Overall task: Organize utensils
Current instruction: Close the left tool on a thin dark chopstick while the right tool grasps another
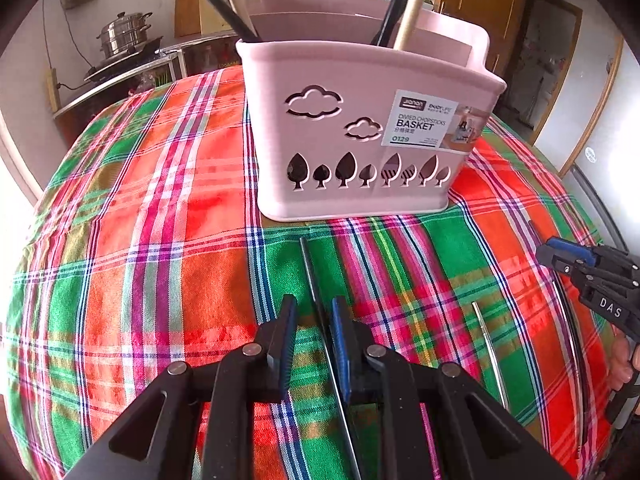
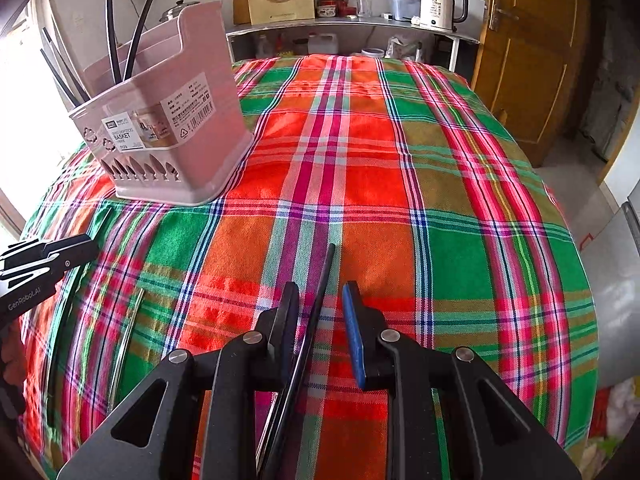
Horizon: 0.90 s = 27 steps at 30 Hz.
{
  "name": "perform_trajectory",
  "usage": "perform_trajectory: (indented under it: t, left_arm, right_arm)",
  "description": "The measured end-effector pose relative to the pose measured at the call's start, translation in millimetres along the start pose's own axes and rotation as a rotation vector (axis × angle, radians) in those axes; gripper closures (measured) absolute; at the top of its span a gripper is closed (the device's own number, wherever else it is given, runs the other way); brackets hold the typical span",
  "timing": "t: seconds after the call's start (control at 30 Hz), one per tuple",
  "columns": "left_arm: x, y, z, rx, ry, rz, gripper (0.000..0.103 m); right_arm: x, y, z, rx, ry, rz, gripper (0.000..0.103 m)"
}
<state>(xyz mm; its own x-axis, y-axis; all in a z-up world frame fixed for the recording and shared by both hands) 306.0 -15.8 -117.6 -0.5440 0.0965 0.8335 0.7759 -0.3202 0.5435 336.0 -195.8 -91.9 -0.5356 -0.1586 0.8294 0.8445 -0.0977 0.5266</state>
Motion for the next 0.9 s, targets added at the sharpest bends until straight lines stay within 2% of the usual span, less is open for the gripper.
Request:
perform_trajectory:
  t: [0.33, 0.47, 0.53, 0.57, 0.77, 0.9]
  left_arm:
    - [0.4, 0.4, -0.3, -0.017, -0.005, 0.02, 0.086]
    - [0.3, 0.2, -0.7, -0.02, -0.001, 0.016, 0.086]
    - [0.6, 0.1, 0.6, -0.017, 0.002, 0.016, 0.089]
    - [0.7, -0.1, 2.0, -0.013, 0.003, 0.015, 0.095]
    - [3.8, -1.1, 9.2, 0.046, -0.06, 0.012, 0.098]
    - [20.6, 5.8, 10.3, 0.058, -0.087, -0.028, 0.099]
  right_arm:
    - [4.5, -8.7, -0.3, 0.019, -0.023, 0.034, 0.084]
    - [6.4, -11.5, -0.1, 0.024, -0.02, 0.034, 0.094]
    - [6.1, -10.3, -0.3, 0.02, -0.018, 0.039, 0.095]
    - [6.0, -9.7, -0.1, 0.017, -0.016, 0.041, 0.096]
    - [11.4, -5.5, 0.2, -0.009, 0.019, 0.022, 0.098]
    - [27.3, 2.2, 5.0, -0.013, 0.05, -0.021, 0.098]
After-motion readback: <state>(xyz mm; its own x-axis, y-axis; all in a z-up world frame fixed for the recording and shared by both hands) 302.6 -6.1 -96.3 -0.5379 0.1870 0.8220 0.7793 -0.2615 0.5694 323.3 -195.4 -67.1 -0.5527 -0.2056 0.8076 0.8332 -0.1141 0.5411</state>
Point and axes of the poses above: each gripper's, at about its wrist camera, not at the fingertips, and x roughly against the way its jaws point, z to its left, y to its top, the point moved 8 cm from there along -x, roughly the way its jaws point, and after that the axes turned 15 degrees about -x, right-handed, at the moved point
